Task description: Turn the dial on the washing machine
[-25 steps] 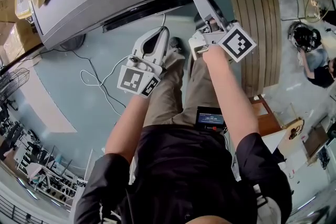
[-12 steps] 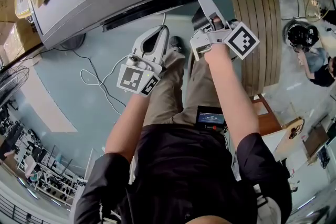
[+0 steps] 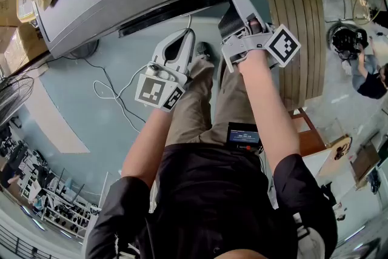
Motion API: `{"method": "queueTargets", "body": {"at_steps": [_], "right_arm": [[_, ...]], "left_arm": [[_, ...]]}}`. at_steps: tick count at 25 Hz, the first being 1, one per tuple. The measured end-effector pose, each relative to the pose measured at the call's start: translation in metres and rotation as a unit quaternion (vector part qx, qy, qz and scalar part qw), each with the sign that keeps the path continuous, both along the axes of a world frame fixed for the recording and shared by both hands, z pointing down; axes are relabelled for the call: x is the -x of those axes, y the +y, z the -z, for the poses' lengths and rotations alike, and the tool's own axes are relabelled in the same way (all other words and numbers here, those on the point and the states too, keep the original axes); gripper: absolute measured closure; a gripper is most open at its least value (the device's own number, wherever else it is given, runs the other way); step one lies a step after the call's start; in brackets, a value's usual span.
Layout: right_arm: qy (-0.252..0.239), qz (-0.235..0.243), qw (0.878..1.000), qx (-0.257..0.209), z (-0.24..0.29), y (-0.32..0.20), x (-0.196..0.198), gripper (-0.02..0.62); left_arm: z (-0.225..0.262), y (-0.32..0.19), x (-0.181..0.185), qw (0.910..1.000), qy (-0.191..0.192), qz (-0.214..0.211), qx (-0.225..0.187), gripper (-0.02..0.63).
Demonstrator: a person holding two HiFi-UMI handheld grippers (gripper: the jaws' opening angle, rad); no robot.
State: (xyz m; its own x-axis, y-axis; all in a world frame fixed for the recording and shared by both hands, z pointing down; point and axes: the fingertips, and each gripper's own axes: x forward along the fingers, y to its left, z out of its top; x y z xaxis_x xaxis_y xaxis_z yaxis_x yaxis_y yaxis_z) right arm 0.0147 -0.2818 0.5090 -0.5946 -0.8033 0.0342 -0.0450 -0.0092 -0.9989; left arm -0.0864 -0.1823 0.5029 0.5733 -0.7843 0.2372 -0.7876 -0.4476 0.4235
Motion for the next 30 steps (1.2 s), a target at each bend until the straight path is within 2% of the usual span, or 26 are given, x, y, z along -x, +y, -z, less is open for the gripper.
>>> {"method": "queueTargets", "body": {"at_steps": [14,18,30], "right_arm": [[-0.063,-0.009,0.997,0.034,-0.0027,0.0002,0.0001,0.322],[-0.102,-0.018,0.993,0.054,-0.0021,0.0008,0.0,0.324],[-0.149,-0.022,0.985,0.08,-0.0037,0.0006,0.0005,0.324]], "left_arm": [[-0.0003,-0.0033,0.0015,1.0,-0.001,-0.001,-0.001,0.612],[0.0005,-0.0022,0.0011,1.0,-0.001,-0.002,-0.001,0.612],[-0.0013,0.0002,0.0021,1.0,-0.002,-0.001,0.0,0.612]]}}
